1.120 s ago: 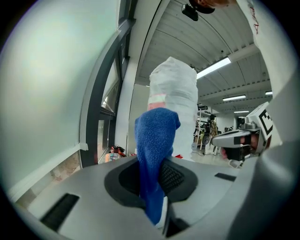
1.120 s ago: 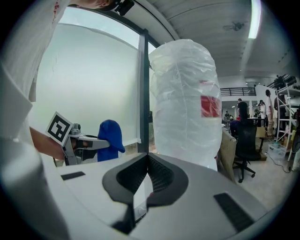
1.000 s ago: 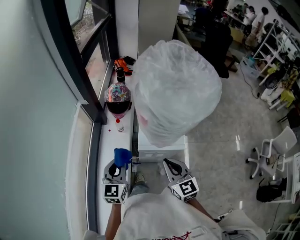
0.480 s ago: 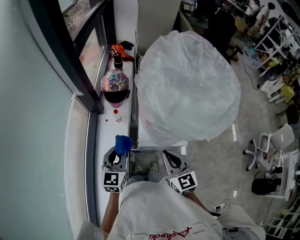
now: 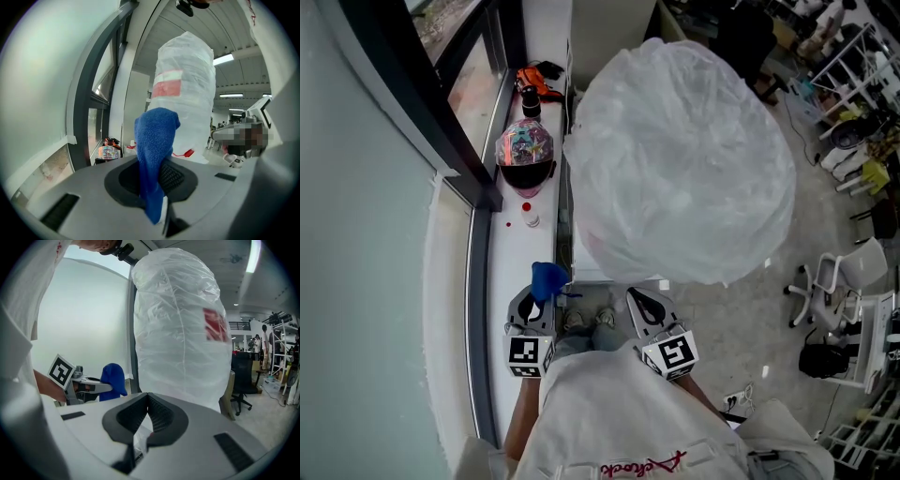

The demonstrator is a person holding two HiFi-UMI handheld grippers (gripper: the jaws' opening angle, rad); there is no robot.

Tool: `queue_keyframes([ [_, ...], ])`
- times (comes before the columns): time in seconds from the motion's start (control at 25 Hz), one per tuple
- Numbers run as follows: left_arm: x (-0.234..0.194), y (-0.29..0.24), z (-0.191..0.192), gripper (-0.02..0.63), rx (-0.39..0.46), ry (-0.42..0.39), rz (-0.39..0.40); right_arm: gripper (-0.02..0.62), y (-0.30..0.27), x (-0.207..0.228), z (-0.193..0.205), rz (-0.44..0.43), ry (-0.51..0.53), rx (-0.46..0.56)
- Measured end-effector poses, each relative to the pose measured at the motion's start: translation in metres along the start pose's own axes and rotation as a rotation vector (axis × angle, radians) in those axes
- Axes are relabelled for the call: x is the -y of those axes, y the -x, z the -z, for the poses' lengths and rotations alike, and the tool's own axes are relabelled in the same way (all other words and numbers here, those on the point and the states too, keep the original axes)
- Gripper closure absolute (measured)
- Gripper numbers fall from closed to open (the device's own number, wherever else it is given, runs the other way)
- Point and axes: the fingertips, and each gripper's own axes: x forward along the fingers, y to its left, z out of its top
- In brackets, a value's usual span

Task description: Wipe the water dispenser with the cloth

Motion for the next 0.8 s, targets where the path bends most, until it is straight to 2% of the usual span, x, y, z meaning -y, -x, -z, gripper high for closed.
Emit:
queue_keyframes([
  [0.44, 0.014, 0.003, 0.052, 0.543, -0.08, 0.059, 0.037, 0.58, 0.001, -0.013, 0.03, -0.016, -0.017, -0.094],
  [0.64, 0.009, -0.003, 0.056, 0.543, -0.072, 0.073, 0.042, 0.58, -0.003, -0.015, 0.033, -0.019, -0.015, -0.117],
  [0.8, -0.011, -0.028, 0.047, 0.543, -0.046, 0.035, 0.051, 0.58, -0.008, -0.014, 0.034, -0.013, -0.015, -0.119],
])
